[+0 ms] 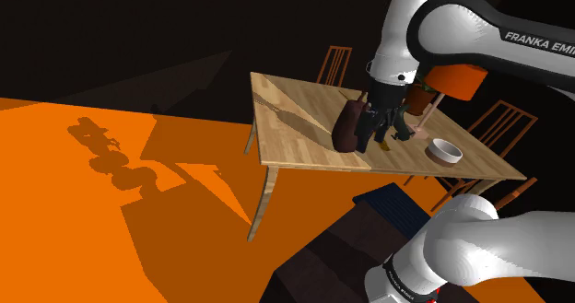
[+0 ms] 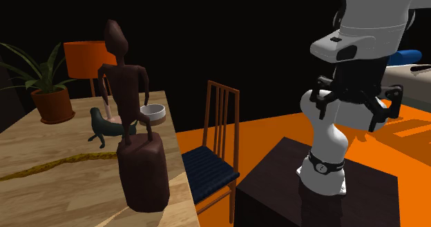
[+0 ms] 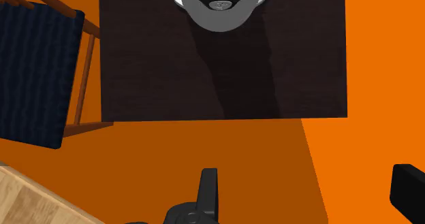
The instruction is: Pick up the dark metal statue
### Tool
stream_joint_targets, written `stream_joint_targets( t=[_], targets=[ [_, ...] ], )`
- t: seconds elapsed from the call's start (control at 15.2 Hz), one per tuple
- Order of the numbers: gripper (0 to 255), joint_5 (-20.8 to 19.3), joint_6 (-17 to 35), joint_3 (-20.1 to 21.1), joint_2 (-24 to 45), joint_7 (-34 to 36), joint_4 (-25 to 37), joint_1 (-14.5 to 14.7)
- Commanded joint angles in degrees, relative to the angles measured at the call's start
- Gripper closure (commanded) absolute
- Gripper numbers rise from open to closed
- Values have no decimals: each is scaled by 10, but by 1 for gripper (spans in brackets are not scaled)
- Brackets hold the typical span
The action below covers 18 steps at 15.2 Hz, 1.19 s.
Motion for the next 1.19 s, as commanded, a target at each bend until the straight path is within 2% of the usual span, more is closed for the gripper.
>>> stream_joint_targets(
  t=[0.0, 0.59, 1.12],
  targets=[
    [0, 0, 0, 0, 0, 0, 0, 0],
    [0, -90, 216, -14, 27, 27, -73, -65],
    [0, -176, 410, -29, 88, 74, -96, -138]
  ],
)
